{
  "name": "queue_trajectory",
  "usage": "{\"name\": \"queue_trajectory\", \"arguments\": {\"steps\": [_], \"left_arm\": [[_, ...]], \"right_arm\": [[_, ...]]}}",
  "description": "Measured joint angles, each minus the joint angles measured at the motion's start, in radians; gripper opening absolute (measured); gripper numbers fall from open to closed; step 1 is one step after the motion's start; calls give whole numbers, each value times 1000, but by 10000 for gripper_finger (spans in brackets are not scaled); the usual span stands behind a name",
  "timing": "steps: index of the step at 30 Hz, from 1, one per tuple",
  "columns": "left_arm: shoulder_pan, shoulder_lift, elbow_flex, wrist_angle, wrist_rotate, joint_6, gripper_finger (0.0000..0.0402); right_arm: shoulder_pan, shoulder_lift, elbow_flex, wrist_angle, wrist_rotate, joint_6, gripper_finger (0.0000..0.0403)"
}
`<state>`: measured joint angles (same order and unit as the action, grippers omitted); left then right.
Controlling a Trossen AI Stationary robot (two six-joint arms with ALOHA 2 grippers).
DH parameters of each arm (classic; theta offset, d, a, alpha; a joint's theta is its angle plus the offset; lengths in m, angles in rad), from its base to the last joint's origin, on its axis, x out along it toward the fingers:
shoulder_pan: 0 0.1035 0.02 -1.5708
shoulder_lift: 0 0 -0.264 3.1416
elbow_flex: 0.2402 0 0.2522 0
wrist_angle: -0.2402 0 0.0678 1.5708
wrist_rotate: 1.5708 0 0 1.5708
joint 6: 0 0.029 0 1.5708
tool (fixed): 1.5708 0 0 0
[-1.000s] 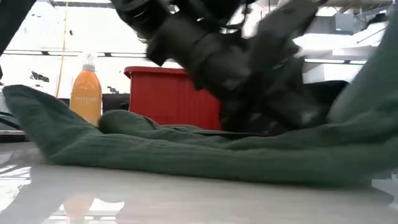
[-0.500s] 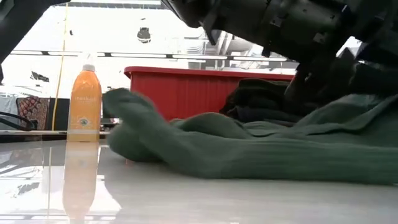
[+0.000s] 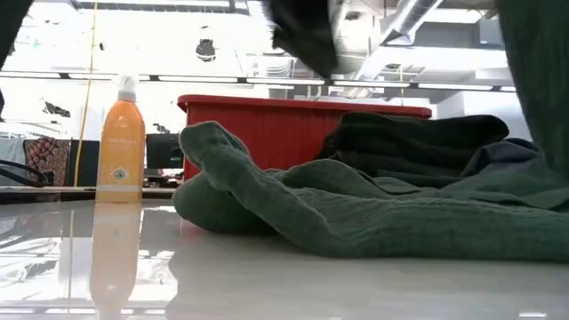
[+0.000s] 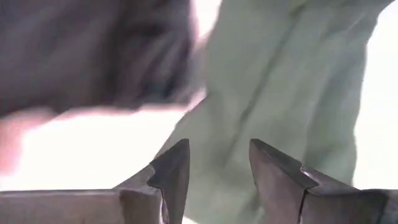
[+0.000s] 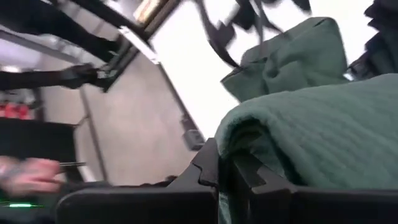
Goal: Fold Laundry from Bin
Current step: Fold the green polo shirt
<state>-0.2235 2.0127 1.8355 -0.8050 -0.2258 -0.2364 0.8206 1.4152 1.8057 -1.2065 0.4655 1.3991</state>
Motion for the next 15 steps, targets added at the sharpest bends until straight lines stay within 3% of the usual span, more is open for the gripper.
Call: {"name": "queue_trajectory", "arguments": {"steps": [3,7,15], "left_arm": [[-17,-111,0,-224,-130,-31,155],[-55,-269,0,-368,-262,-115,155],[-161,-502,0,-379,-455,-267,155]], "right_arm": [[-73,53,0,11,-40,-45,28],[-175,141,0,38,-87,-96,28],[-405,366,0,119,-265,-272,29]]}}
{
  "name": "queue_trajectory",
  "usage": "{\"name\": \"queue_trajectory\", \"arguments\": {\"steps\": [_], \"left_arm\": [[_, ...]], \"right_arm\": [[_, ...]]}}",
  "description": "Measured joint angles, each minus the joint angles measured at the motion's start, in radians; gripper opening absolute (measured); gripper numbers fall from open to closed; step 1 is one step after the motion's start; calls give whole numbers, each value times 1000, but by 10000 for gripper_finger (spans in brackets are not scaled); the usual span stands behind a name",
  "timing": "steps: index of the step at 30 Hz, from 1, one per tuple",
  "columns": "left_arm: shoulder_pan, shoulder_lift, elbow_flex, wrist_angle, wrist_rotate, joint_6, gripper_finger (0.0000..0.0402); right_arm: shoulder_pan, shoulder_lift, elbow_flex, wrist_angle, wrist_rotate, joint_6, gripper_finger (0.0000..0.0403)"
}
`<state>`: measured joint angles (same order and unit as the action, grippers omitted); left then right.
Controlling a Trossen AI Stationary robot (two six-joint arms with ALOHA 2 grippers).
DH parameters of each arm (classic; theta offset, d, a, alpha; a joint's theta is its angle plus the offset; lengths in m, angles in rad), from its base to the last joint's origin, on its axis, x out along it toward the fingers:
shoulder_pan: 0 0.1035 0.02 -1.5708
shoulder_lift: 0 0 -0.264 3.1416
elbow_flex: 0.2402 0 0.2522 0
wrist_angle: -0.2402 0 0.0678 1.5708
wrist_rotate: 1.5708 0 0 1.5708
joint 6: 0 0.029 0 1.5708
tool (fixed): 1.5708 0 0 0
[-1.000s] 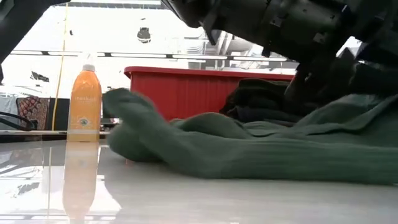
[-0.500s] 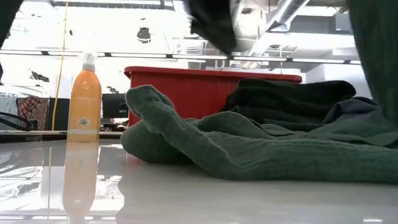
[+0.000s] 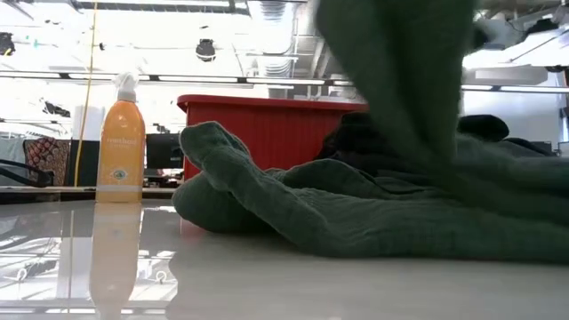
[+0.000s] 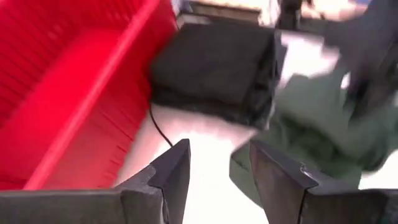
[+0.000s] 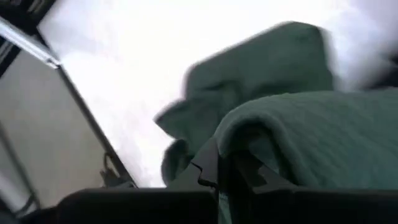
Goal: Fold Laundry from Bin
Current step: Fold the green polo shirt
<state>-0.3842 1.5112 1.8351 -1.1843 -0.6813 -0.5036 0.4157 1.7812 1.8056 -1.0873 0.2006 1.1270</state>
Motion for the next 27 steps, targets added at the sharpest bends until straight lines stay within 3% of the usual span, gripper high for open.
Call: {"name": "queue_trajectory", "arguments": {"steps": [4,10,18,23,27], "left_arm": [[-50,-47,0,-8,-77,-19,155],[-85,-49,-6,-36,-86,-52,155],[-93,-44,-57,-39,-67,-65,155],[-92,-45,-58,-39,-75,-59,155],[-92,-40,-58,-36,-83,-58,155]], "right_arm": [[-80,107,0,182,-141,-112,29],[-163,200,0,267,-149,-137,41],[-198,190,0,258,-155,-200,135],[-225,156,1,202,-289,-217,198],[-224,124,1,68,-333,-217,217]]}}
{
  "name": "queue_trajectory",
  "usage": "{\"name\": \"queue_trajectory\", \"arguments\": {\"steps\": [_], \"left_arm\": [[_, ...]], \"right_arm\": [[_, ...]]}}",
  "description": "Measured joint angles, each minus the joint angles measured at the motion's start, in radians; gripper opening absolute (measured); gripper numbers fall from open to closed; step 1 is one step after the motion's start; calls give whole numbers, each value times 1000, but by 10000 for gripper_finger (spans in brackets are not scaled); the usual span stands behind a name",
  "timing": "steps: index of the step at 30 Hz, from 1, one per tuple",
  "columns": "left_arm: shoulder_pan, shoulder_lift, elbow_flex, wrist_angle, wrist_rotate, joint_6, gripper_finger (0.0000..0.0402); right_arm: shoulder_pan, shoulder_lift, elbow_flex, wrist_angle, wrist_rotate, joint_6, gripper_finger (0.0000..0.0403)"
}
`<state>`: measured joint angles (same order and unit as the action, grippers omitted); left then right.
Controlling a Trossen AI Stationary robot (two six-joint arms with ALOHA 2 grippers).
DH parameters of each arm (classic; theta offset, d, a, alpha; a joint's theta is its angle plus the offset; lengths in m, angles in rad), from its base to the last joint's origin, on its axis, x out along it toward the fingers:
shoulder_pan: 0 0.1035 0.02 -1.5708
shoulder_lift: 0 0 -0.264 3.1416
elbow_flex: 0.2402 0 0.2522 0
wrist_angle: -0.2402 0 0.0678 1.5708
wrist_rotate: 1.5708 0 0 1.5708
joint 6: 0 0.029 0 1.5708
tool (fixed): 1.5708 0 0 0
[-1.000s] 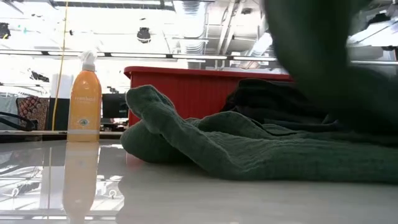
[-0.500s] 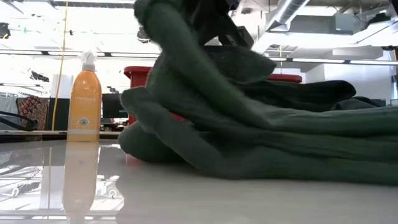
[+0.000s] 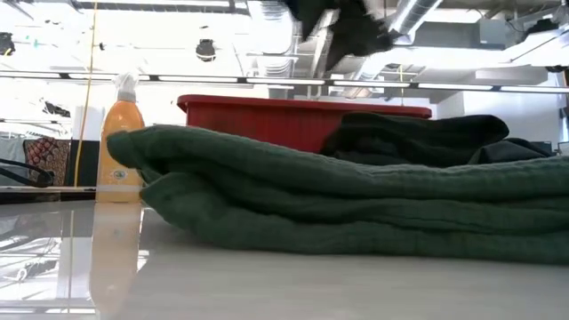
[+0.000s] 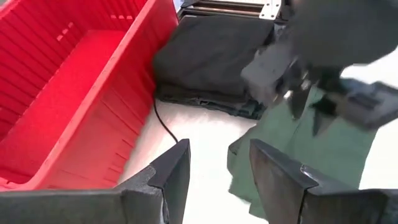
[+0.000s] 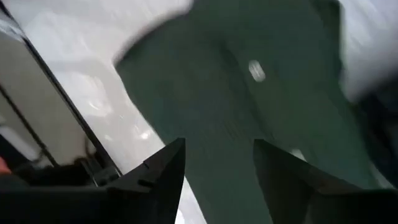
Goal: Fold Laundry from Bin
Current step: Fold the green polo shirt
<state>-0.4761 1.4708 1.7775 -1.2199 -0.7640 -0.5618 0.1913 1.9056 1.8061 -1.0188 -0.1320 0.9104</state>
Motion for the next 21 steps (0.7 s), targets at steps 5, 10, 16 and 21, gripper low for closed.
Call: {"name": "queue_trajectory", "arguments": {"steps": [5,10,16,21], "left_arm": [[18,78,0,23,21,11,155],[62,233,0,221,225,119,155],[95,400,0,448,457,263,155],[111,474,0,498,490,277,155]], "right_arm": [[120,-95,0,-217,115,20,213],[359,-194,-35,-439,334,356,202],[618,-338,-362,-294,614,980,203],[731,-383,-672,11,724,1243,226]]}}
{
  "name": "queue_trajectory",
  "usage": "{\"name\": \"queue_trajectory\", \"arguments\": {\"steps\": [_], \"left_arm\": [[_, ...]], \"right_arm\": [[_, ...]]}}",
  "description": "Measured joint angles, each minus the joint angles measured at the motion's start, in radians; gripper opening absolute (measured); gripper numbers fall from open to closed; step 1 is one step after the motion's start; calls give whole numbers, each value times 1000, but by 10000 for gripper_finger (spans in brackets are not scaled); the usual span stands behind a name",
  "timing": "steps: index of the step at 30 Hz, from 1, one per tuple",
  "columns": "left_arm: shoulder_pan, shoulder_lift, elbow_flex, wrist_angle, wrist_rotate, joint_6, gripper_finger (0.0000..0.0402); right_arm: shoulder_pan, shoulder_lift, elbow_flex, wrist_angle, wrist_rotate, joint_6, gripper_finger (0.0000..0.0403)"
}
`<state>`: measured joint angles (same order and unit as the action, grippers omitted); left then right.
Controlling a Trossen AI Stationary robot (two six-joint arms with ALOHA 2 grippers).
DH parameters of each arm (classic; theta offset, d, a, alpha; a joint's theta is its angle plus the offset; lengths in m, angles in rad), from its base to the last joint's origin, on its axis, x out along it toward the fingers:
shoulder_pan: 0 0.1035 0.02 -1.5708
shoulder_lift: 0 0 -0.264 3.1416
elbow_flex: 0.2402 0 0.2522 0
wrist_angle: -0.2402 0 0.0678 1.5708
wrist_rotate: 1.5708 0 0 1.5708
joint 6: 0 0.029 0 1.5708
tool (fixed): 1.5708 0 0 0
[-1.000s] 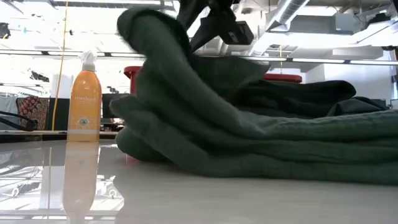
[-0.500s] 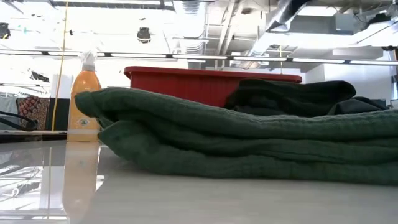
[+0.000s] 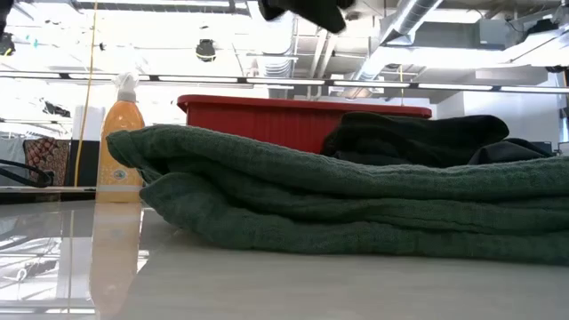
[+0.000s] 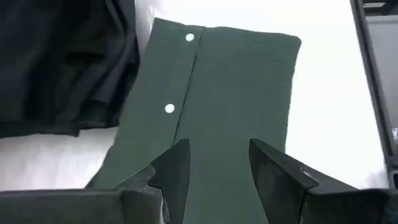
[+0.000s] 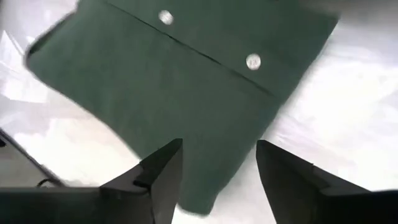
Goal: Fold Laundry from Bin
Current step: Fold the green polo shirt
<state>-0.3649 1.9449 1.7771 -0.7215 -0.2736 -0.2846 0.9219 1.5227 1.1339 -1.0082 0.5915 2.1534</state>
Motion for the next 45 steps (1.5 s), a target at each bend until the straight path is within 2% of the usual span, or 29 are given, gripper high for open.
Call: {"name": "queue_trajectory", "arguments": {"steps": [4,7,10,13,18,21,24,29,30,35,41,43,45], "left_arm": [[17,40,-1,55,16,-32,155],[29,32,-52,147,35,-59,155],[31,-28,-161,164,32,-99,155],[33,-109,-302,259,35,-148,155],[35,-164,-525,597,68,-247,155],[31,-138,-598,724,96,-336,155],[22,-81,-641,730,105,-393,155],[23,-12,-636,828,111,-411,155],[24,3,-636,845,111,-412,155],[30,84,-607,893,118,-437,155],[42,210,-501,994,207,-429,155],[53,263,-432,1015,255,-415,155],[64,309,-356,1012,316,-394,155]], "right_arm": [[7,21,-158,238,7,18,246],[6,54,-224,355,9,24,250],[8,83,-255,425,9,31,250],[10,114,-267,490,11,34,250],[-3,168,-274,508,12,34,249],[-8,164,-274,525,14,12,227],[-8,134,-274,511,30,-23,172],[-14,57,-274,490,88,-127,38],[-15,35,-274,490,95,-154,25],[-23,-86,-231,486,95,-333,42],[-68,-184,-109,485,78,-627,36],[-91,-197,-63,481,22,-711,30],[-113,-204,-18,442,-77,-755,29]]}}
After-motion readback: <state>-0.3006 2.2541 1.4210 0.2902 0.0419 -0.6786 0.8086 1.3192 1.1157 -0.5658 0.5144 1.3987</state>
